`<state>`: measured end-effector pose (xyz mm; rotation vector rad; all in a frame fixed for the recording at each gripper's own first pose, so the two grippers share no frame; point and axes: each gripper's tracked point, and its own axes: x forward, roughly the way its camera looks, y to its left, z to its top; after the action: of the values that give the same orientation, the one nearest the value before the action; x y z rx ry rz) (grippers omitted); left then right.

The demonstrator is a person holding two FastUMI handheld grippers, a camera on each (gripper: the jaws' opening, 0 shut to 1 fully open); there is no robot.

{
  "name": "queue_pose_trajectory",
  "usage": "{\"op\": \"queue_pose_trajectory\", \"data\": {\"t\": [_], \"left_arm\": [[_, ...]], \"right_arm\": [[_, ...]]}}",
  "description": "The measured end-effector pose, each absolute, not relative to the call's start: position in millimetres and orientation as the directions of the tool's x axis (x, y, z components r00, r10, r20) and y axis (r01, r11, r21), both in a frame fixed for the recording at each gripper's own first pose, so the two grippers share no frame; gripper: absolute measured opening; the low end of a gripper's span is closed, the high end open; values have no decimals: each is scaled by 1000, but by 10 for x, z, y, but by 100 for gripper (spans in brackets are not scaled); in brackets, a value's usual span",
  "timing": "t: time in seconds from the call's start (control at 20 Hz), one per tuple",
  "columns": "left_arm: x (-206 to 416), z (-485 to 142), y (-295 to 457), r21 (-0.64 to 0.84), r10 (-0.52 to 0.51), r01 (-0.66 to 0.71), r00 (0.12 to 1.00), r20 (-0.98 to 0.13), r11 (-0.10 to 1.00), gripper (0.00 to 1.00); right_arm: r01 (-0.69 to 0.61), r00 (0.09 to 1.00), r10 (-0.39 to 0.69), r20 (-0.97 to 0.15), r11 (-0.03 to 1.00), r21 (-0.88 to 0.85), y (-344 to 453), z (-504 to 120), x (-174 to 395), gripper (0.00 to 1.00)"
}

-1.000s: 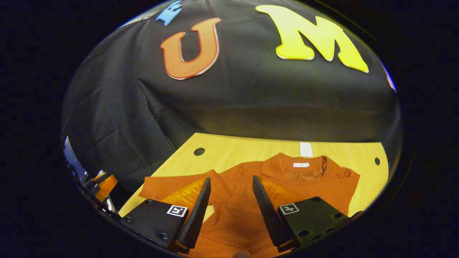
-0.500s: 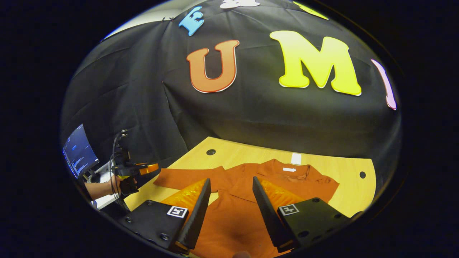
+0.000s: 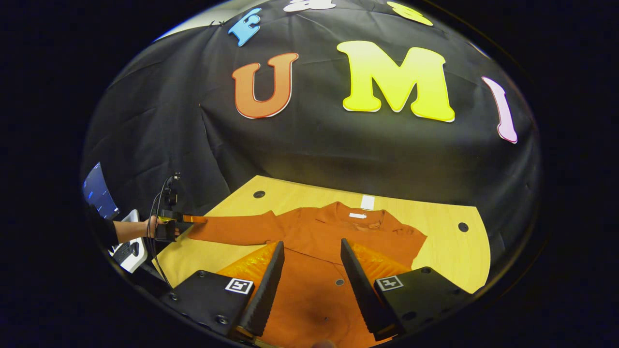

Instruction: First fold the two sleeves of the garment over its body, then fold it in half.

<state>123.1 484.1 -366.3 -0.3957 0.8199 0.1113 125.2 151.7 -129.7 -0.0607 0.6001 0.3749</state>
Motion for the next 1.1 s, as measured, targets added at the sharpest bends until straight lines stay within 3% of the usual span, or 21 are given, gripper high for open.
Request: {"op": "queue_pose_trajectory", "data": {"t": [0.05,0.15,0.2,0.3,0.4,0.45,0.55,0.65,0.7,1.1], "left_arm": [[1299,-3638,4853,-313,-54,-247,701,-711,917,99],[1262,-3624,4880,-278,-20,-272,680,-733,921,83],[1258,-3613,4907,-250,2,-276,675,-737,928,91],[1249,-3571,4940,-184,45,-278,652,-757,943,83],[1246,-3548,5056,-100,110,-287,633,-767,953,69],[1229,-3527,5163,-39,165,-304,614,-772,952,46],[1260,-3504,5039,-67,131,-285,619,-774,956,0],[1254,-3489,4901,-97,90,-265,614,-784,959,7],[1267,-3437,4844,-116,76,-261,624,-778,958,3],[1521,-2584,4379,-190,0,-184,718,-696,964,3]], "right_arm": [[-358,758,323,-567,932,53,1511,-1309,1245,77],[-346,758,313,-571,937,54,1476,-1319,1242,77],[-338,763,307,-569,940,55,1460,-1329,1267,77],[-317,764,301,-571,946,75,1446,-1365,1286,77],[-296,766,295,-571,951,95,1403,-1381,1302,77],[-288,768,290,-571,953,95,1370,-1385,1305,77],[-281,773,283,-568,955,94,1299,-1386,1284,77],[-271,777,273,-568,958,91,1223,-1395,1239,77],[-263,778,269,-567,960,94,1180,-1400,1212,77],[-244,795,283,-537,959,145,963,-1303,1070,77]]}}
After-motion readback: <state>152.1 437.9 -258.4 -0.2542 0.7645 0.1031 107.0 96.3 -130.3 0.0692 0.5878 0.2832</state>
